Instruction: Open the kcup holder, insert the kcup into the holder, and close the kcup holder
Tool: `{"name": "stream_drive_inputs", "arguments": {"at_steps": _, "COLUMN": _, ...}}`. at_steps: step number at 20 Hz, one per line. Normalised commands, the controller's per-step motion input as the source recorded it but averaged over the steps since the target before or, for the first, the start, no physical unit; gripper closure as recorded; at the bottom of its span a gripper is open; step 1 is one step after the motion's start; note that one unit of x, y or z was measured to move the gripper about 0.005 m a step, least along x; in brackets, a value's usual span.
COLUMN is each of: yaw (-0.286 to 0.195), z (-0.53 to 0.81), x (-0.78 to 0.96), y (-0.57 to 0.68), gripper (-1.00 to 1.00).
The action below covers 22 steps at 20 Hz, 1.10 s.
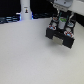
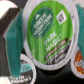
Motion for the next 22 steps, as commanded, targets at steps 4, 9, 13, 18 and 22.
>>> {"name": "stream_drive_inputs", "arguments": {"at_steps": 4, "yaw": 0.027, "z": -0.27, "x": 0.10, "y": 0.17, "gripper": 1.00}}
{"name": "stream_drive_inputs", "arguments": {"at_steps": 9, "yaw": 0.029, "z": -0.08, "x": 0.10, "y": 0.13, "gripper": -1.00}}
{"name": "stream_drive_inputs", "arguments": {"at_steps": 13, "yaw": 0.058, "z": 0.34, "x": 0.14, "y": 0.03, "gripper": -1.00}}
{"name": "stream_drive_inputs", "arguments": {"at_steps": 18, "yaw": 0.053, "z": 0.42, "x": 0.25, "y": -0.06, "gripper": -1.00}}
{"name": "stream_drive_inputs", "arguments": {"at_steps": 22, "yaw": 0.049, "z": 0.43, "x": 0.45, "y": -0.34, "gripper": -1.00}}
